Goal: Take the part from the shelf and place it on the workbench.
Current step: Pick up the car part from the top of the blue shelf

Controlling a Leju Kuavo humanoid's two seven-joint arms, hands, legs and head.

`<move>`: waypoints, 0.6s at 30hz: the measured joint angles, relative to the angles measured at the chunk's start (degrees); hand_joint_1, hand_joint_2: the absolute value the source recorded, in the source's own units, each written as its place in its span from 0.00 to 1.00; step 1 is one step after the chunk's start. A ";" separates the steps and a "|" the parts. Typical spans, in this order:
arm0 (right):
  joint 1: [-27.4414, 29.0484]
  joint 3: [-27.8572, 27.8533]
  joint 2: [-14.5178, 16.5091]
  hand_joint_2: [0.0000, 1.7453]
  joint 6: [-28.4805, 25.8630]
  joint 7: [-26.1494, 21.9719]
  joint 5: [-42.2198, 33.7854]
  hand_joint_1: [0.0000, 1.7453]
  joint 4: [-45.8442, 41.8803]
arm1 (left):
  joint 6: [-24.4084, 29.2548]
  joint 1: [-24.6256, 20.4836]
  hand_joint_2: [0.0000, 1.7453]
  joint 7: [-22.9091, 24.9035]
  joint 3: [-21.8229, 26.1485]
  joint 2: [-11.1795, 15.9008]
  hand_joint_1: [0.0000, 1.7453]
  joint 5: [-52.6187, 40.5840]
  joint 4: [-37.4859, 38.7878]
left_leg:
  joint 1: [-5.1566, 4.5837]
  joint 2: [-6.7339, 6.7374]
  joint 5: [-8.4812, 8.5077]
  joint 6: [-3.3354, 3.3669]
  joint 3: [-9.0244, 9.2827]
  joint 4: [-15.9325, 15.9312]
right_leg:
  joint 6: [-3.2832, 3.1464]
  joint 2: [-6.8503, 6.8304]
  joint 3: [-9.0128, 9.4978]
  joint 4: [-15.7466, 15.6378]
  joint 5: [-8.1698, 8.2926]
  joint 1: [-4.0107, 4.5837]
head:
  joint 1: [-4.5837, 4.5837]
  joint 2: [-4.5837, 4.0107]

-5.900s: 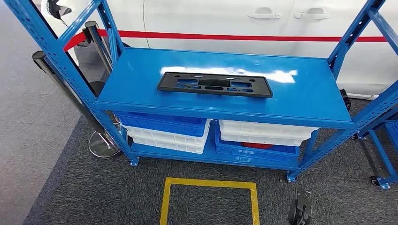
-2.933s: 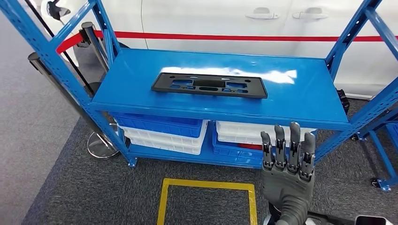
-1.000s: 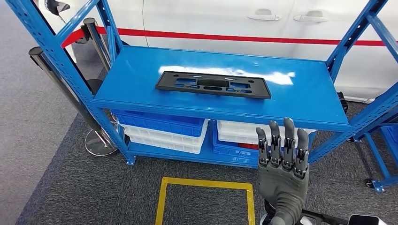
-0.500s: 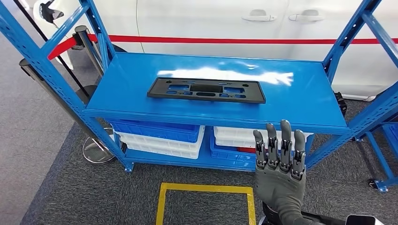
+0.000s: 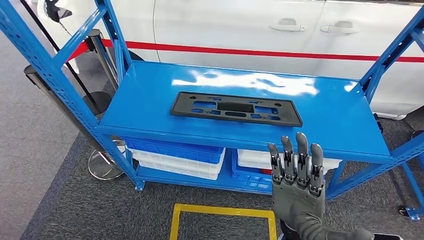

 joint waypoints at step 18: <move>0.26 0.02 -0.15 0.00 0.87 0.03 -0.05 0.00 0.02 | -0.80 -0.22 0.00 0.87 0.02 0.03 0.00 0.57 0.22 | 0.15 0.29 3.58 -2.58 -5.79 1.79 | -1.74 0.35 9.08 -9.75 0.58 0.17 | -0.38 0.00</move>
